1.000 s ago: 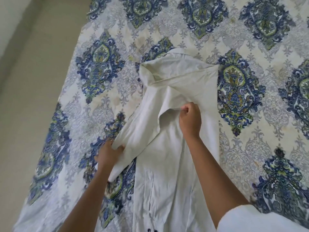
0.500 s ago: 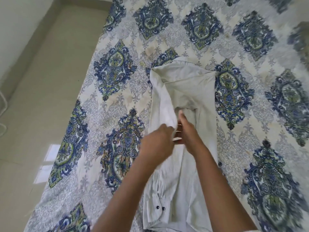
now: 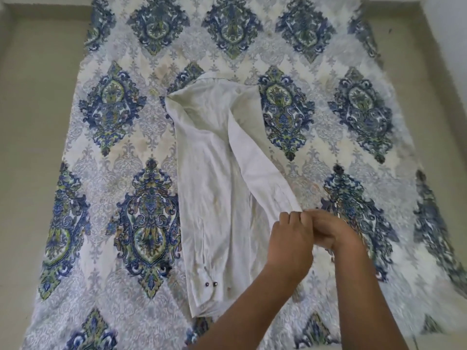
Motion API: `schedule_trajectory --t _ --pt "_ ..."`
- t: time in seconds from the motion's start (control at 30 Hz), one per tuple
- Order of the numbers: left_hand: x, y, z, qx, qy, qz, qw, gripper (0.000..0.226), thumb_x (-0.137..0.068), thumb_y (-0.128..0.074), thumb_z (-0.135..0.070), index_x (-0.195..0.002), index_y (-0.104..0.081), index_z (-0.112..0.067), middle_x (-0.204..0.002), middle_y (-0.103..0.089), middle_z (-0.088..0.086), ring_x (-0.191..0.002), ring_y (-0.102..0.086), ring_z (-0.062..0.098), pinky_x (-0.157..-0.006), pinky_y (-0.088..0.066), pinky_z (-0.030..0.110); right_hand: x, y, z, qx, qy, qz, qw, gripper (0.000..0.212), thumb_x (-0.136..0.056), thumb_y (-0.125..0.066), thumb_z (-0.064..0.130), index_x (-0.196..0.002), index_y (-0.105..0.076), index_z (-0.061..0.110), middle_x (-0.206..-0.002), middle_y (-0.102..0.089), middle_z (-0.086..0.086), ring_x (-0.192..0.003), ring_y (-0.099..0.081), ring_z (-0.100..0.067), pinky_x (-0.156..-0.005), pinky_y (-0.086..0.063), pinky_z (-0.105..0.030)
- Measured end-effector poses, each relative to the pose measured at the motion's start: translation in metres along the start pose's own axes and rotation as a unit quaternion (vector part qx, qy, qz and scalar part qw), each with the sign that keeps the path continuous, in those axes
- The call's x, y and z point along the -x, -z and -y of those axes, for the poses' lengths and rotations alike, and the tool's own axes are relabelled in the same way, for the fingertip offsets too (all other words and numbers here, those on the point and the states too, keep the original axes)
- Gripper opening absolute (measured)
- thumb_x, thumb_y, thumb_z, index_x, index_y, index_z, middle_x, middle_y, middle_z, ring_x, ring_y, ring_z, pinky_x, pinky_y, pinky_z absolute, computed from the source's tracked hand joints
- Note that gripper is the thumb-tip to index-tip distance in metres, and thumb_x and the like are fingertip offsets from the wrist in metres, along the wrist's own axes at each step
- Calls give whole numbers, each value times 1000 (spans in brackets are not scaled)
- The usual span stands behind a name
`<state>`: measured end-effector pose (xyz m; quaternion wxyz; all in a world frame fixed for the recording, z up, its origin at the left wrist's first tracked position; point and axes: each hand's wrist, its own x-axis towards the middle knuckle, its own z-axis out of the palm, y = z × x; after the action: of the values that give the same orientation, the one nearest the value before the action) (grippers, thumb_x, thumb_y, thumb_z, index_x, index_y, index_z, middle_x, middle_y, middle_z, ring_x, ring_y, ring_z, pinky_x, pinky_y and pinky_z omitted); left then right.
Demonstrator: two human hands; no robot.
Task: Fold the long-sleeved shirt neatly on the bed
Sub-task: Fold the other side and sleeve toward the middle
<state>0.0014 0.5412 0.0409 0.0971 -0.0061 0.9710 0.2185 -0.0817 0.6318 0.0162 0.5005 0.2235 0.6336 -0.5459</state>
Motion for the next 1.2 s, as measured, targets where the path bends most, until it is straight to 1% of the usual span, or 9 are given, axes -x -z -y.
schedule_trajectory --t 0.17,0.27,0.33,0.47,0.63,0.77,0.83,1.03,1.2 --pt "14 -28 6 261 25 -79 962 23 -82 -42 -30 -93 -54 -13 -88 -56 4 -84 -51 18 -72 -39 27 -1 2 -14 -73 30 24 997 31 -86 -40 -16 -64 -50 3 -38 -55 -5 -34 -54 -12 -36 -43 -16" --pt "17 -20 18 497 203 -189 822 15 -90 -44 -32 -96 -51 -19 -96 -52 -1 -92 -50 9 -82 -41 23 -6 3 -10 -142 92 96 981 16 -76 -63 -5 -91 -61 2 -67 -70 -11 -59 -67 -20 -56 -56 -27" --pt "0 -19 37 555 391 -240 694 16 -95 -42 -30 -101 -49 -16 -103 -48 -1 -103 -49 16 -95 -43 36 -9 5 -8 -169 111 150 968 55 -54 -84 9 -104 -62 1 -82 -72 -13 -73 -70 -24 -67 -58 -35" --pt "-36 -25 81 804 432 59 404 67 -93 -31 -58 -127 -42 -2 -129 -52 17 -118 -51 35 -105 -37 51 -7 4 -7 -196 133 217 947 67 -42 -91 14 -103 -65 3 -89 -73 -13 -80 -71 -24 -70 -58 -36" --pt "-57 -7 113 888 301 38 346 67 -92 -35 -57 -116 -53 3 -109 -62 17 -95 -65 27 -82 -57 36 2 8 -28 -177 121 256 943 54 -37 -94 16 -87 -75 8 -85 -74 -8 -78 -71 -21 -69 -59 -33" --pt "-76 8 146 838 351 -102 405 21 -92 -53 -19 -106 -58 -3 -80 -65 10 -69 -68 23 -80 -55 38 -3 12 -57 -159 63 260 950 51 -46 -90 13 -94 -74 7 -94 -74 -10 -87 -70 -22 -77 -58 -36" --pt "-81 11 156 802 373 -140 444 31 -90 -46 2 -118 -55 -8 -78 -61 9 -59 -62 19 -66 -56 29 -11 11 -72 -142 20 226 964 42 -55 -83 8 -95 -72 6 -94 -74 -10 -89 -70 -22 -78 -57 -37" --pt "-93 -18 195 583 373 -100 715 55 -69 -35 21 -102 -66 -12 -79 -57 0 -57 -42 11 -48 -30 20 -51 -2 -112 -14 -107 88 990 36 -76 -66 -9 -111 -59 -2 -100 -67 -10 -102 -63 -27 -96 -44 -44" --pt "-90 -42 211 488 374 -103 782 54 -70 -38 20 -110 -65 -4 -84 -61 6 -55 -48 11 -43 -39 19 -67 -9 -138 59 -132 13 989 51 -74 -71 -2 -123 -55 0 -120 -63 -13 -118 -54 -29 -107 -35 -49"
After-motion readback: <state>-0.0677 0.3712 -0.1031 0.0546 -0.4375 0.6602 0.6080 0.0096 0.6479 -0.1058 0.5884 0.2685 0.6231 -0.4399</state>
